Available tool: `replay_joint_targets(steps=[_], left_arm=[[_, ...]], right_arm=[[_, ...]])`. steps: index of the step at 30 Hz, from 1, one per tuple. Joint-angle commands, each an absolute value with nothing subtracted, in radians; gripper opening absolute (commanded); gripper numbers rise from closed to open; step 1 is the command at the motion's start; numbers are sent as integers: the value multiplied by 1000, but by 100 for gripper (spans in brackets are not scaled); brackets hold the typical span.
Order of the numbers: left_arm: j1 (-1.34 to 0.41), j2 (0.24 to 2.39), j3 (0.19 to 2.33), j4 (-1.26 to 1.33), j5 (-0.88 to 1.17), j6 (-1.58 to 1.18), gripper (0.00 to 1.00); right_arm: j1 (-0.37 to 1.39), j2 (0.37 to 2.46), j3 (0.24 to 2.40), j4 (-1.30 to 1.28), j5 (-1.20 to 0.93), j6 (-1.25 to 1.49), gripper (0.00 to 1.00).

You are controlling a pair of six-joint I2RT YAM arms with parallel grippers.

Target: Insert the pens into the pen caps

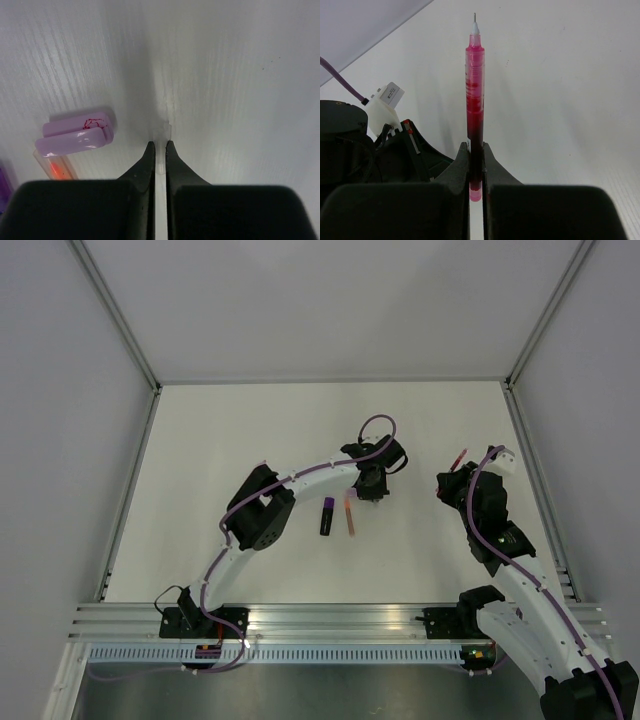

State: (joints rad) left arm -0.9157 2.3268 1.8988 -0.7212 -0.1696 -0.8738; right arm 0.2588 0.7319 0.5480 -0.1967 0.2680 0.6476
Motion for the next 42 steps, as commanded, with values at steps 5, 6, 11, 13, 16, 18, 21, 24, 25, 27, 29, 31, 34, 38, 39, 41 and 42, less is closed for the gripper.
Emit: replay_joint_targets(steps=[5,6,11,13,16,18,21,24,25,27,29,31,34,38,39,41,42], left_arm=[[-911,2289,1801,-735,-155,-887,2],[-911,2274,1766,-694,-137,-884,2],[-893,2154,1635,-571,-97,-879,2],[-879,2117,1563,-498,-63,-879,2],[-862,2017,1401,-354,-8,-882,2],[-858,1921,1347,-289,20,-871,2],[-857,1759,1237,-177,23,-828,2],[-848,1622,1126,-62,69,-804,2],[-841,1539,1106,-43,86,-802,2],[-818,1458,1043,9,119,-807,2],[-790,1349,981,64,139,-811,2],[-764,1286,945,123,163,-825,2],[-738,1180,858,241,210,-859,2],[-736,1073,754,356,229,-896,2],[-736,1063,743,383,229,-899,2],[-736,1051,739,382,227,-893,2],[-736,1043,739,383,229,-893,2]], right_arm=[[256,735,543,-161,227,632,0],[256,735,542,-147,215,626,0],[256,744,517,-77,54,563,0],[256,750,509,-43,11,554,0],[256,794,503,35,-128,534,0],[256,822,496,113,-290,535,0],[264,857,468,241,-467,564,0],[311,859,469,307,-546,562,0],[333,856,471,308,-549,551,0],[400,836,472,321,-526,528,0],[442,830,474,336,-514,519,0],[491,841,474,383,-538,518,0],[538,854,474,433,-577,528,0],[583,859,479,428,-564,517,0],[591,865,483,426,-566,512,0],[615,871,489,408,-566,496,0],[623,877,497,402,-568,491,0]])
